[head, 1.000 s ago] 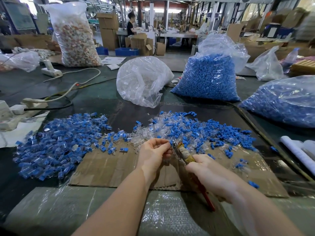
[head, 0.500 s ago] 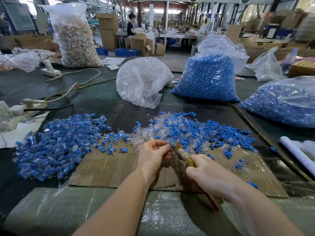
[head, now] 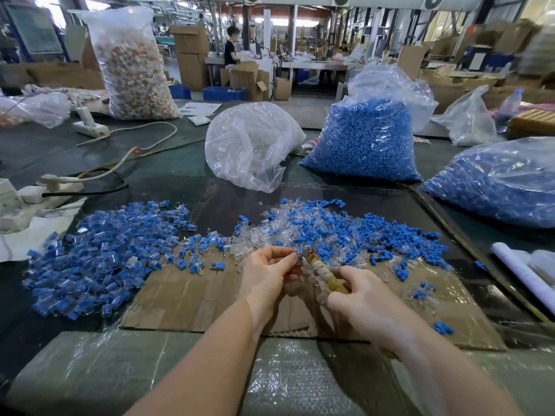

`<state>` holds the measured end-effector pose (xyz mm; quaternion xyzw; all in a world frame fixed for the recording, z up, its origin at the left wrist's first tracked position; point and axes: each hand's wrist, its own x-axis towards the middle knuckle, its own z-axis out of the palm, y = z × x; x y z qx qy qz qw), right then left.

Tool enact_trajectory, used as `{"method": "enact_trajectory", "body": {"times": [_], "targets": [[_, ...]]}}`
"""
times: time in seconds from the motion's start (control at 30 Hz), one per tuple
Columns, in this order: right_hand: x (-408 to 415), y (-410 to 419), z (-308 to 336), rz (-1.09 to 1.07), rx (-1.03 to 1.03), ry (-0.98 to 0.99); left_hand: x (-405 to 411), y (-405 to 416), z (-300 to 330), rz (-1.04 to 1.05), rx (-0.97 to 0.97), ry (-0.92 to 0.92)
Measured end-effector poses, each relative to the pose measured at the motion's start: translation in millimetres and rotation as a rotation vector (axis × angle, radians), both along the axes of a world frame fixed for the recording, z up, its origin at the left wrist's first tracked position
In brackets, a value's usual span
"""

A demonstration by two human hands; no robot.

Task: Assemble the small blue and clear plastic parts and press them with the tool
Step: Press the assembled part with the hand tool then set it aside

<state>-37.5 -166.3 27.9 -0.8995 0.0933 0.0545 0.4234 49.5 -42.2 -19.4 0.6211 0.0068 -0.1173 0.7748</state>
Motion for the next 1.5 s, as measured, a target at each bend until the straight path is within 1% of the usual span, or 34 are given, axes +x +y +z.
{"method": "enact_trajectory", "body": {"times": [0.03,0.07,0.1,0.13,0.23,0.27,0.3,0.37,0.47,0.63,0.7,0.73,0.87,0.93,1.0,1.13,1.27,1.4,1.5], "targets": [[-1,-1,1,-0.006,0.031,-0.032,0,2,1,0.012,0.003,-0.002],[-2,-3,3,-0.017,0.018,-0.062,1,6,2,0.031,0.024,-0.011],[-2,-5,4,-0.032,-0.012,-0.09,2,11,3,0.064,0.071,-0.033],[-1,-7,6,-0.052,-0.037,-0.114,5,18,2,0.117,0.175,-0.085],[1,-16,8,-0.095,-0.035,-0.14,16,46,2,0.312,0.732,-0.345],[1,-18,10,-0.101,-0.029,-0.141,19,56,3,0.366,0.871,-0.394],[1,-20,11,-0.106,-0.018,-0.136,22,64,3,0.405,0.966,-0.42],[2,-24,11,-0.119,-0.011,-0.133,29,78,0,0.443,1.077,-0.463],[3,-28,13,-0.137,-0.011,-0.134,38,90,-4,0.423,1.184,-0.529],[5,-37,13,-0.141,-0.062,-0.134,41,94,-9,0.361,1.365,-0.527],[5,-40,15,-0.151,-0.066,-0.136,36,84,-8,0.307,1.384,-0.58],[5,-41,15,-0.156,-0.066,-0.136,32,75,-8,0.242,1.375,-0.631],[8,-46,16,-0.178,-0.069,-0.142,13,33,-13,-0.155,1.36,-0.895],[10,-49,16,-0.178,-0.082,-0.144,5,14,-16,-0.317,1.338,-0.938],[11,-51,17,-0.179,-0.084,-0.14,-1,-1,-18,-0.42,1.323,-0.964],[12,-55,22,-0.201,-0.091,-0.151,-10,-24,-18,-0.529,1.287,-1.008],[14,-60,29,-0.208,-0.043,-0.128,-14,-36,-17,-0.59,1.303,-0.987],[17,-65,30,-0.215,-0.08,-0.092,-15,-40,-16,-0.581,1.344,-0.971],[20,-67,30,-0.244,-0.096,-0.099,-20,-47,-12,-0.562,1.359,-1.017]]}}
